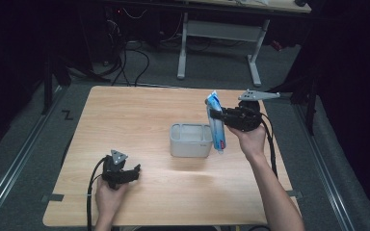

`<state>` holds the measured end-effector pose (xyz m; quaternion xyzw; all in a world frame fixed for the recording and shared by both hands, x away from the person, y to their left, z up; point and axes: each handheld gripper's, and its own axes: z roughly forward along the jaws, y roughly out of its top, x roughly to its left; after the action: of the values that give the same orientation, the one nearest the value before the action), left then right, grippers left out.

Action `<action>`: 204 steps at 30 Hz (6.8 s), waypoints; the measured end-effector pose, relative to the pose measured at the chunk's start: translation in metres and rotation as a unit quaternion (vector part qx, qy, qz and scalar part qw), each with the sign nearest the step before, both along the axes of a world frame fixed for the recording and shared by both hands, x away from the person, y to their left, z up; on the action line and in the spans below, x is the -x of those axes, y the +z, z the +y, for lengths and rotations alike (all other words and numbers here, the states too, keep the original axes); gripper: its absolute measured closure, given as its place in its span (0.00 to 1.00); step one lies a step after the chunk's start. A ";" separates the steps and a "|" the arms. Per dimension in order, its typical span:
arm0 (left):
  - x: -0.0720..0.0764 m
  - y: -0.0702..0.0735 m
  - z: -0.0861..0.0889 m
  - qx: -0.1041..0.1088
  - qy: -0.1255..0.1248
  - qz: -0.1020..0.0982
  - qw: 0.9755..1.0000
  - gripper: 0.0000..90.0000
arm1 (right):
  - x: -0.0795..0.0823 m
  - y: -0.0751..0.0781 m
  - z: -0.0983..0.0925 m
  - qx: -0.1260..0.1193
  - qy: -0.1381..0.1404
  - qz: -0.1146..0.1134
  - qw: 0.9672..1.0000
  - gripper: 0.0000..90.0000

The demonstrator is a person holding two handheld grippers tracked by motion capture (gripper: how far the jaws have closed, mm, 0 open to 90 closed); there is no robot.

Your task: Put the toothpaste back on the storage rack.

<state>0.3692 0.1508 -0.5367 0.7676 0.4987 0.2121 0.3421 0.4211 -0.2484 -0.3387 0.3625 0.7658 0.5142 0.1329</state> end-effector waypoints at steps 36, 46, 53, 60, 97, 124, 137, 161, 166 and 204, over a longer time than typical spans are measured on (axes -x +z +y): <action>0.000 0.000 0.000 0.000 -0.001 0.000 1.000 0.24 | -0.029 0.008 0.034 -0.013 0.003 -0.007 1.000 0.82; 0.000 0.000 0.000 0.000 -0.002 0.000 1.000 0.24 | -0.036 0.008 0.048 -0.016 0.010 -0.013 1.000 0.82; 0.000 0.000 0.000 -0.001 -0.002 0.000 1.000 0.24 | -0.041 0.007 0.055 -0.017 0.010 -0.017 1.000 0.82; 0.000 0.000 0.000 -0.001 -0.002 0.000 1.000 0.24 | -0.048 -0.001 0.061 -0.002 0.005 -0.012 1.000 0.81; 0.000 0.000 0.000 0.000 -0.004 0.000 1.000 0.24 | -0.055 -0.040 0.072 0.047 0.000 0.013 0.999 0.81; 0.000 0.000 0.000 -0.001 -0.003 0.000 1.000 0.24 | -0.045 -0.054 0.070 0.072 0.008 0.017 0.997 0.81; 0.000 0.000 0.000 -0.002 -0.001 0.001 1.000 0.24 | -0.040 -0.071 0.067 0.080 0.008 0.033 0.996 0.81; -0.001 0.000 0.000 -0.002 0.000 0.001 1.000 0.24 | -0.041 -0.080 0.071 0.070 -0.010 0.042 0.997 0.71; 0.000 0.000 0.000 0.000 0.000 0.000 1.000 0.24 | -0.042 -0.078 0.067 0.062 -0.023 0.048 0.997 0.62; -0.001 0.000 0.000 0.000 0.001 0.000 1.000 0.24 | -0.017 -0.043 0.023 0.033 -0.059 -0.004 0.998 0.58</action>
<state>0.3699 0.1504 -0.5366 0.7673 0.4994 0.2126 0.3415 0.4382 -0.2249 -0.3813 0.4007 0.7592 0.4811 0.1779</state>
